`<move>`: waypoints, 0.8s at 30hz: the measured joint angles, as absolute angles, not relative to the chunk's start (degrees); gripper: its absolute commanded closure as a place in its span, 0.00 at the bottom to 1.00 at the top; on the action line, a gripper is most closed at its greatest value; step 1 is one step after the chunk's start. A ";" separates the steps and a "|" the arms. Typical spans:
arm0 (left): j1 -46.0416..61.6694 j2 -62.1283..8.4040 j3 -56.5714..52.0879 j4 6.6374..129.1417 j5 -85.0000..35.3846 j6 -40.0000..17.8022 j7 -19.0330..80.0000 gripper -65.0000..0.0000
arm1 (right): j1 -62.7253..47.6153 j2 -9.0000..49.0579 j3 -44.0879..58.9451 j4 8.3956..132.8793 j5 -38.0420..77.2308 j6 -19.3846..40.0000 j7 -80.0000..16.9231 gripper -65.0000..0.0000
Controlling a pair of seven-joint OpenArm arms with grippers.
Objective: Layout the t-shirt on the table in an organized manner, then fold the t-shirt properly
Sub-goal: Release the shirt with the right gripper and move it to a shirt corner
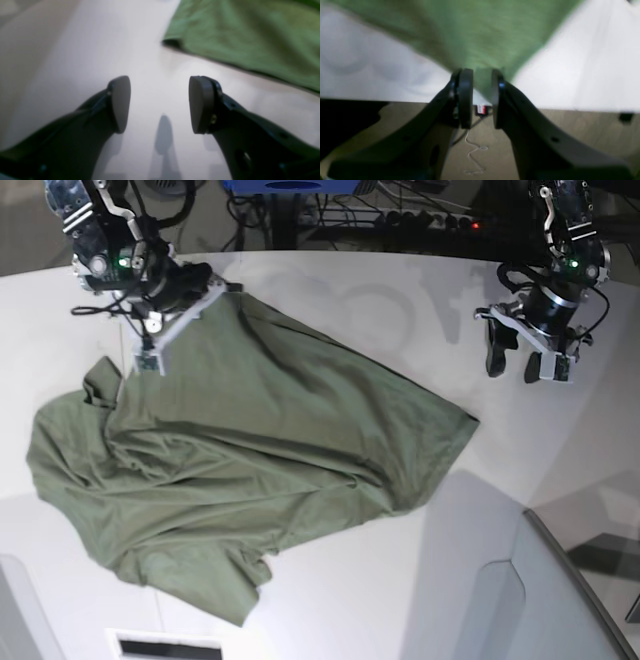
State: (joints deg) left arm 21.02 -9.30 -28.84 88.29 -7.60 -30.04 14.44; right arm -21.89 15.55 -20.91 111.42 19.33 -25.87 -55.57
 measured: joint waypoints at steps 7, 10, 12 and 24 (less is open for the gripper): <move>20.93 -10.00 -29.02 85.93 -7.84 -29.63 14.52 0.44 | -22.87 14.11 -19.11 111.37 19.55 -25.71 -55.48 0.48; 20.99 -9.85 -28.47 85.71 -7.84 -29.63 14.59 0.44 | -23.90 14.24 -19.11 111.37 19.46 -25.71 -54.46 0.36; 20.80 -9.87 -28.29 85.71 -8.32 -29.63 14.52 0.41 | -24.71 14.04 -19.11 111.37 19.77 -25.71 -52.71 0.39; 10.37 -9.54 -23.79 73.38 -8.47 -29.50 14.41 0.21 | -25.17 14.57 -19.11 111.35 19.70 -25.74 -49.87 0.40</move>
State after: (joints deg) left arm 10.37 -9.54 -23.79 73.38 -8.47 -29.50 14.41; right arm -25.17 14.57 -19.11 111.35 19.70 -25.74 -49.87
